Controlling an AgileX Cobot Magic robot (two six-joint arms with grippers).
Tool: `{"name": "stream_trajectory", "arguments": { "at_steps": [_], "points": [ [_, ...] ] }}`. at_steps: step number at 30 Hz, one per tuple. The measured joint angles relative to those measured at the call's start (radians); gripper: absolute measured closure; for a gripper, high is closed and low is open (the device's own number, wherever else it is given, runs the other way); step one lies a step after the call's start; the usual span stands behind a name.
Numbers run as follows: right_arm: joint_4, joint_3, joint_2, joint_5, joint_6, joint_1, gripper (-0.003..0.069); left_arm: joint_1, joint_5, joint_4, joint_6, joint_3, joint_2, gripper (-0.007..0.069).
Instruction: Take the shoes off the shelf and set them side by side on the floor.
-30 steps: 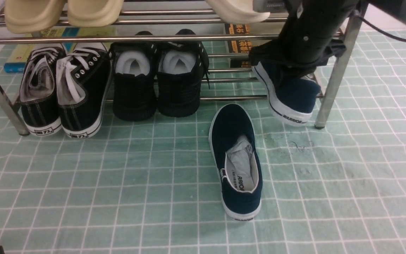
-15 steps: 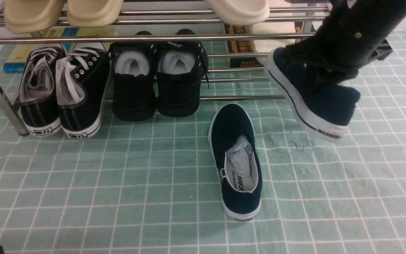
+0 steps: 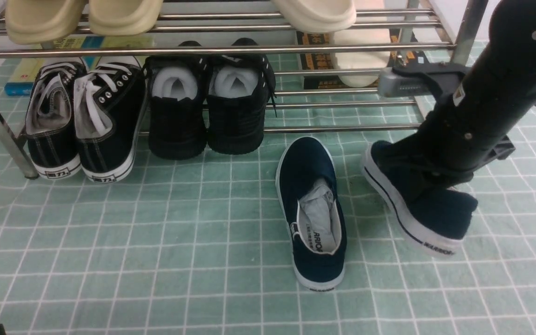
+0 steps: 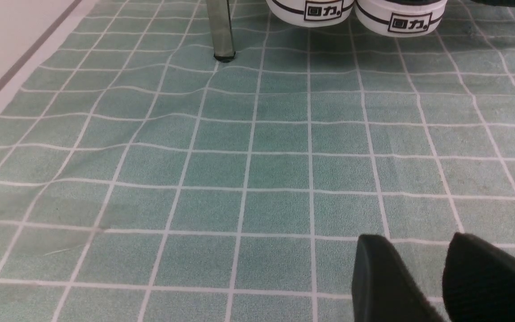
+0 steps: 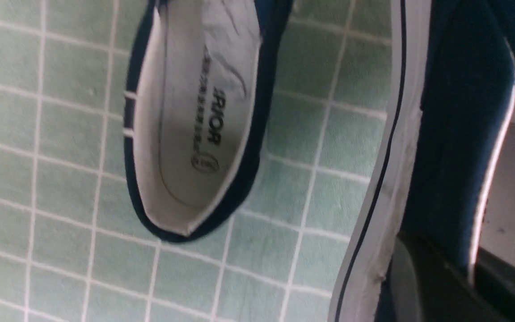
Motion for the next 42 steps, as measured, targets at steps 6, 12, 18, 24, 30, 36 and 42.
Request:
{"name": "stream_trajectory", "arguments": {
  "at_steps": [6,12,18,24,30,36,42],
  "points": [
    [0.013,0.000,0.043,-0.072,0.000,0.000,0.0636,0.000,0.000,0.000,0.000,0.000,0.000,0.0383],
    [0.012,0.001,0.126,-0.155,0.000,0.000,0.0636,0.000,0.000,0.000,0.000,0.000,0.000,0.0383],
    [0.030,0.001,0.135,-0.179,0.000,0.001,0.0635,0.000,0.000,0.000,0.000,0.000,0.000,0.0383],
    [0.064,0.001,0.139,-0.191,0.000,0.013,0.0633,0.000,0.000,0.000,0.000,0.000,0.000,0.0383],
    [0.039,0.000,0.163,-0.184,0.000,0.082,0.0617,0.000,0.000,0.000,0.000,0.000,0.000,0.0383],
    [0.010,-0.001,0.192,-0.150,0.000,0.103,0.0538,0.000,0.000,0.000,0.000,0.000,0.000,0.0383],
    [-0.023,-0.045,0.199,-0.055,0.000,0.103,0.0328,0.000,0.000,0.000,0.000,0.000,0.000,0.0383]
  ]
}}
